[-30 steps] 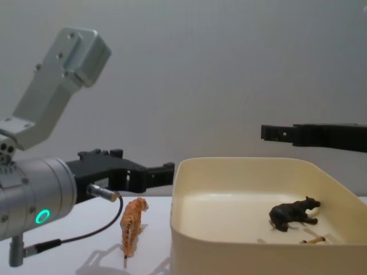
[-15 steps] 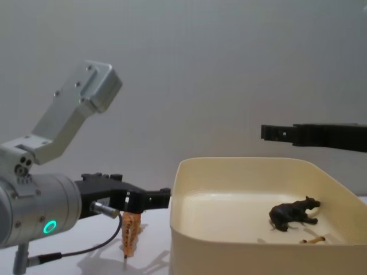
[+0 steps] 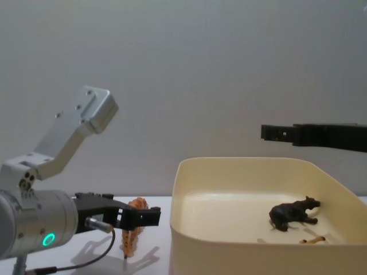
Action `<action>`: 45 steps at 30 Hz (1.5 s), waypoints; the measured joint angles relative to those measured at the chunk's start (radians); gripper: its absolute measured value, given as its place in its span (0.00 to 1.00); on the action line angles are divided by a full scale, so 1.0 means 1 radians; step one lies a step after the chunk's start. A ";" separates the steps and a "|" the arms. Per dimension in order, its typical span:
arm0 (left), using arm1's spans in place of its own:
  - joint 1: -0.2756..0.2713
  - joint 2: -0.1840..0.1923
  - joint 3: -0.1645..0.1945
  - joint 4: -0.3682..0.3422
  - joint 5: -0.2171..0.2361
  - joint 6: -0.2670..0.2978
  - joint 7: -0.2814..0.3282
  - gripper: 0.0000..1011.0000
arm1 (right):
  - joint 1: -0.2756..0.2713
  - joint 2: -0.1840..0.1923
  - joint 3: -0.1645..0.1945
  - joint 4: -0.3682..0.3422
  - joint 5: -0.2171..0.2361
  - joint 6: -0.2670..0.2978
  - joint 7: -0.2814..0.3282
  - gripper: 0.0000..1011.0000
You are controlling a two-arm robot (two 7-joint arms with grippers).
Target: Pick up the toy alternately with two hands and place it into the central storage box.
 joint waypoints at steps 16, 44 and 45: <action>-0.021 -0.021 -0.003 0.067 -0.013 0.001 -0.011 0.78 | 0.000 0.000 0.000 0.000 0.000 0.000 0.000 0.99; -0.007 -0.020 -0.011 0.031 0.000 0.005 0.070 0.30 | 0.000 0.000 0.000 0.000 0.000 0.000 0.000 0.99; -0.007 -0.019 -0.012 0.027 0.003 0.006 0.074 0.30 | 0.000 0.000 0.000 0.000 0.000 0.000 0.000 0.99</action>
